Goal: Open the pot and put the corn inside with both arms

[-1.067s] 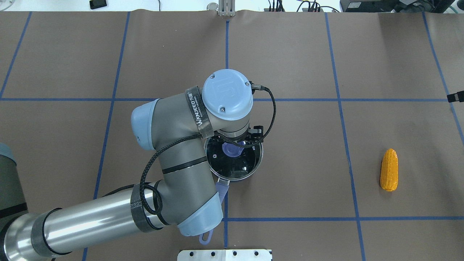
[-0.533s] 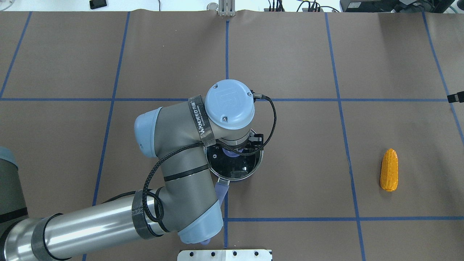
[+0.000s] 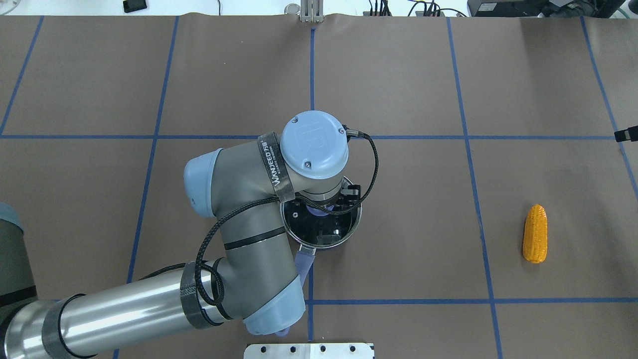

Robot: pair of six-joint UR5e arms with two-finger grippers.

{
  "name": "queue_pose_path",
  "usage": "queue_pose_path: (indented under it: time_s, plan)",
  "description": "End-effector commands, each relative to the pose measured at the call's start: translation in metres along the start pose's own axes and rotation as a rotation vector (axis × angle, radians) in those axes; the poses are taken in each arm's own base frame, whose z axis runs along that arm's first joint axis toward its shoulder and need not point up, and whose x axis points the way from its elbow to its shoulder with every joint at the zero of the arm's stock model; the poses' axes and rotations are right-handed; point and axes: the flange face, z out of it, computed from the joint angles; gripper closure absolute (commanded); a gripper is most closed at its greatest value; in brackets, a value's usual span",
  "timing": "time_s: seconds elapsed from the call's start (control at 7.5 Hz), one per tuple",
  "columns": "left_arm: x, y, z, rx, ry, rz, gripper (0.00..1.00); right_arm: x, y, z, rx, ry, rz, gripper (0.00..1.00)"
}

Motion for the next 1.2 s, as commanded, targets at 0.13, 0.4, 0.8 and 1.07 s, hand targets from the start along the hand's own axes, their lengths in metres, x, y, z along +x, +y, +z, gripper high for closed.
queue_pose_path:
  time_s: [0.13, 0.4, 0.8, 1.07]
  plan:
    - [0.0, 0.0, 0.0, 0.001, 0.001, 0.001, 0.23, 0.001, -0.001, 0.001, 0.005, 0.014, -0.004, 0.0]
    - [0.001, 0.001, -0.003, 0.004, 0.008, 0.003, 0.48, 0.001, -0.001, 0.001, 0.004, 0.013, -0.002, 0.0]
    - [0.002, 0.004, -0.018, 0.013, 0.035, 0.013, 0.64, 0.0, -0.001, 0.002, 0.003, 0.012, -0.003, 0.0]
    - [-0.004, 0.01, -0.052, 0.037, 0.084, 0.032, 0.79, 0.001, -0.001, 0.001, 0.004, 0.013, -0.002, 0.0]
